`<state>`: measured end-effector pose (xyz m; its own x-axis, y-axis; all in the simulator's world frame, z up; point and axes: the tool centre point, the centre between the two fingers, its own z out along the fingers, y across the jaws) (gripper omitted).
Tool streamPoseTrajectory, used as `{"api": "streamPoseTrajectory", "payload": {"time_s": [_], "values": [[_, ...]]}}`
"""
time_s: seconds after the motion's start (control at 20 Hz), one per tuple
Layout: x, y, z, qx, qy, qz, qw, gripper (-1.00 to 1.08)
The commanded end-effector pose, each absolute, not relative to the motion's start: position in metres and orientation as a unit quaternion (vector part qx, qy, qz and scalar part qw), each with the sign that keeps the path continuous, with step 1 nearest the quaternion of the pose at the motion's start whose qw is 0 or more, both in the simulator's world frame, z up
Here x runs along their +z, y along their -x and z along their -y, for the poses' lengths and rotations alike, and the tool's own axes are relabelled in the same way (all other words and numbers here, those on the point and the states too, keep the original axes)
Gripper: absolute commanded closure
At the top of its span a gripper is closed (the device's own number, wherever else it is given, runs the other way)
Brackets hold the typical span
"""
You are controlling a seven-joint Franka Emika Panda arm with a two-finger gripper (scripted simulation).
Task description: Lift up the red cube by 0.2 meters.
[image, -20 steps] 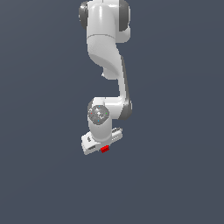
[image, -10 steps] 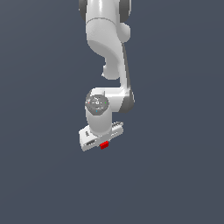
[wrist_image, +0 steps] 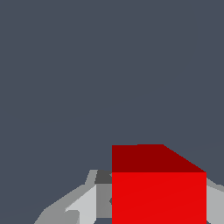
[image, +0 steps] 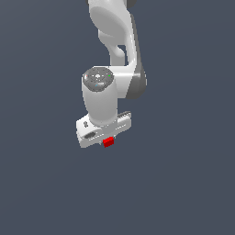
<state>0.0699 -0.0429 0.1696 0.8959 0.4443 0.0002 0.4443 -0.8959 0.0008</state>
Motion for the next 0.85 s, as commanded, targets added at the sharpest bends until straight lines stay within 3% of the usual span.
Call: {"api": "streamPoseTrajectory", "payload": {"time_s": [0.0,0.4,0.8], "values": [[0.192,-0.07,0.043,0.0,-0.974,-0.228,0.0,1.08],[0.231,-0.071,0.043,0.0,-0.974,-0.228,0.0,1.08],[0.23,-0.073,0.043,0.0,-0.974,-0.228,0.0,1.08]]}}
